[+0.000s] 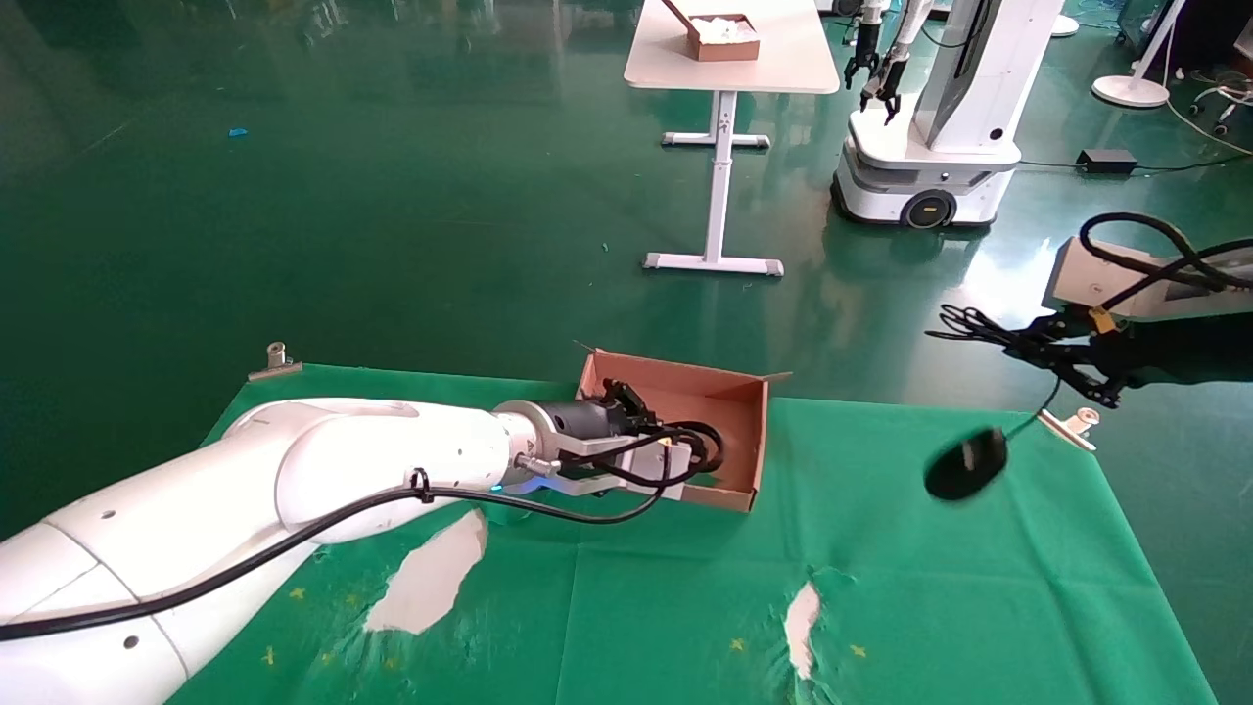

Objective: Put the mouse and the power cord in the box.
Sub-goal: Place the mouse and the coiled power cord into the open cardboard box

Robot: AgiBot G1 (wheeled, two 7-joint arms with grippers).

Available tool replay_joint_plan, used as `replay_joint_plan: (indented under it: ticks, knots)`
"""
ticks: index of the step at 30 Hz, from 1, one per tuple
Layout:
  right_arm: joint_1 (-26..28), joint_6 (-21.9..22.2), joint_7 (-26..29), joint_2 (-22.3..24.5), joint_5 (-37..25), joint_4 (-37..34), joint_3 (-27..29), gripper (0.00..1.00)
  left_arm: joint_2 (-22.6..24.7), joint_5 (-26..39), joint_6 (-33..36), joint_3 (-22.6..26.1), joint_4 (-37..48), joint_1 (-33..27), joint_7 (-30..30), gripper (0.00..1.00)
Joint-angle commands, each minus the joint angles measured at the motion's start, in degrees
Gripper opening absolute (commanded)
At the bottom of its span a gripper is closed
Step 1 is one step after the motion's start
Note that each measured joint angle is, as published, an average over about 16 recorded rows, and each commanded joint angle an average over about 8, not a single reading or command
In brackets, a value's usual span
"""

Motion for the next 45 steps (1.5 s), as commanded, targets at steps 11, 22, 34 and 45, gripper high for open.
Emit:
replay_joint_plan:
  ticks: [11,22,34,45]
  knots:
    - [-0.5,-0.9,2.8,-1.0,0.8,6.6,0.0,0.00,0.0,-3.5,-4.2,4.4,3.1,-2.4,-2.6,1.00]
    - [-1.4,4.9,-0.2,-9.6,0.2,7.1,-1.3,0.00,-3.9,-7.0,-3.7,4.2,10.8,-6.5,-5.6,1.00]
    - [0.6,20.9,-16.1,-28.3,-1.8,-14.8,-4.0,0.00,-15.7,-5.0,1.8,6.1,-2.9,-3.6,-15.2,1.00]
    - [-4.1,31.7,-20.5,-33.9,2.7,-20.7,-13.5,0.06,-19.1,4.3,1.4,8.5,-12.4,-3.7,-28.3,1.00]
